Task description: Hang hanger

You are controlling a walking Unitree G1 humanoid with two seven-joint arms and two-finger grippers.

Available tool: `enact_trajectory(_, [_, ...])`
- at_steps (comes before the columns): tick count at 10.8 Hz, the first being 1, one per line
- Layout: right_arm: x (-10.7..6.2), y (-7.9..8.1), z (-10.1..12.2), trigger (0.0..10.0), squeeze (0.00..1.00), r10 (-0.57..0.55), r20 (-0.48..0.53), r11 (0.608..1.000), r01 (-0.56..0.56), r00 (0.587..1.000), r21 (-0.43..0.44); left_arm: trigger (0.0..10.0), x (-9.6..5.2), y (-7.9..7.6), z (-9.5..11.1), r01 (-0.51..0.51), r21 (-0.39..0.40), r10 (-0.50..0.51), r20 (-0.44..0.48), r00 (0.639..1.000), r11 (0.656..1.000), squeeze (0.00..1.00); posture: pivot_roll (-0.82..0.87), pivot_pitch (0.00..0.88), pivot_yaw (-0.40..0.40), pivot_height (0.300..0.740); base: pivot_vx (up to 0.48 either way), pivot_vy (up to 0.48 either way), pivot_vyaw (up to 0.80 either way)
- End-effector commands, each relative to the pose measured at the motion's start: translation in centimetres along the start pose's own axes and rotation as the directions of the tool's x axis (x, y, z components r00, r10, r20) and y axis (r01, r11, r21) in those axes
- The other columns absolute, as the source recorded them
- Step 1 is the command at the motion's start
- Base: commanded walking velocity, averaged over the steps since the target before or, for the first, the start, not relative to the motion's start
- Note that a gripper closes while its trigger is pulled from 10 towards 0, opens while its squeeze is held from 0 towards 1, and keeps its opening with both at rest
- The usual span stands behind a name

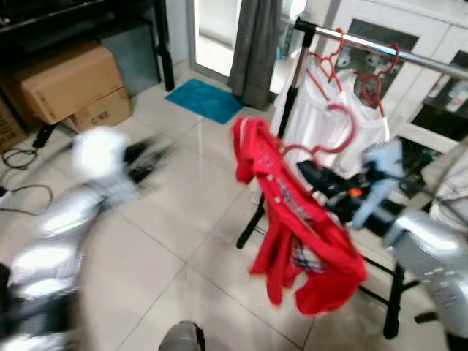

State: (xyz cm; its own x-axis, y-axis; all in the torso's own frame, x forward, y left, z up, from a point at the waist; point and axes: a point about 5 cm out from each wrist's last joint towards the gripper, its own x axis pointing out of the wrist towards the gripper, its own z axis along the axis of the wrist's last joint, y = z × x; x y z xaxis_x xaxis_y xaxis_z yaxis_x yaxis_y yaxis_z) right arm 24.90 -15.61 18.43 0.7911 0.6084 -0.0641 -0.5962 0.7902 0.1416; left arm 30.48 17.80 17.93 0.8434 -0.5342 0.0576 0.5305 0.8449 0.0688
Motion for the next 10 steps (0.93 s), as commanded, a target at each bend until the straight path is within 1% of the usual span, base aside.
enact_trajectory(1, [0.2, 0.8, 0.5, 10.0, 0.00, 0.005, 0.038, 1.000, -0.004, 0.999, -0.022, 10.0, 2.1, -2.1, 0.5, 0.047, 0.025, -0.047, -0.001, 0.999, 0.999, 1.00, 0.10, 0.080, -0.052, 0.740, 0.000, 0.000, 0.00])
enact_trajectory(2, [0.3, 1.0, 0.5, 10.0, 0.00, 0.006, 0.039, 1.000, -0.006, 0.999, -0.023, 10.0, 3.3, -3.0, 1.0, 0.044, 0.053, -0.045, 0.018, 0.999, 0.998, 0.94, 0.10, 0.077, -0.046, 0.740, 0.000, 0.000, 0.00])
enact_trajectory(3, [0.4, 1.0, 0.5, 10.0, 0.00, 0.006, 0.043, 1.000, -0.005, 0.999, -0.024, 10.0, 4.3, -4.0, 1.6, 0.051, 0.091, -0.056, 0.045, 0.997, 0.995, 0.10, 0.09, 0.074, -0.041, 0.740, 0.000, 0.000, 0.00])
enact_trajectory(4, [0.5, 1.1, 0.5, 10.0, 0.00, 0.008, 0.051, 1.000, -0.007, 0.999, -0.023, 10.0, 5.2, -4.7, 1.8, 0.026, 0.119, -0.032, 0.056, 0.998, 0.993, 0.00, 0.09, 0.072, -0.038, 0.740, 0.000, 0.000, 0.00])
enact_trajectory(5, [0.5, 1.3, 0.6, 10.0, 0.00, 0.025, 0.060, 1.000, -0.024, 0.998, -0.015, 10.0, 5.7, -4.6, 1.3, -0.025, 0.158, 0.022, 0.019, 1.000, 0.987, 0.00, 0.08, 0.071, -0.027, 0.740, 0.000, 0.000, 0.00])
enact_trajectory(6, [0.4, 1.4, 0.6, 10.0, 0.00, 0.039, 0.068, 0.999, -0.038, 0.997, -0.007, 10.0, 6.1, -4.6, 0.5, -0.079, 0.146, 0.083, -0.020, 0.996, 0.986, 0.00, 0.07, 0.072, -0.029, 0.740, 0.000, 0.000, 0.00])
enact_trajectory(8, [0.4, 1.5, 0.7, 10.0, 0.00, 0.044, 0.074, 0.999, -0.044, 0.996, -0.007, 10.0, 6.7, -5.5, 0.1, -0.043, 0.120, 0.047, -0.031, 0.998, 0.992, 0.00, 0.07, 0.073, -0.032, 0.740, 0.000, 0.000, 0.00])
enact_trajectory(9, [0.4, 1.7, 0.8, 10.0, 0.00, 0.058, 0.078, 0.998, -0.057, 0.995, -0.006, 10.0, 7.2, -6.2, -0.2, 0.004, 0.121, 0.000, -0.035, 0.999, 0.993, 0.00, 0.06, 0.072, -0.036, 0.740, 0.000, 0.000, 0.00])
enact_trajectory(10, [0.3, 2.0, 0.9, 10.0, 0.00, 0.074, 0.080, 0.997, -0.073, 0.994, -0.009, 10.0, 7.5, -7.1, -0.2, 0.072, 0.107, -0.070, -0.028, 0.997, 0.992, 0.00, 0.06, 0.071, -0.035, 0.740, 0.000, 0.000, 0.00])
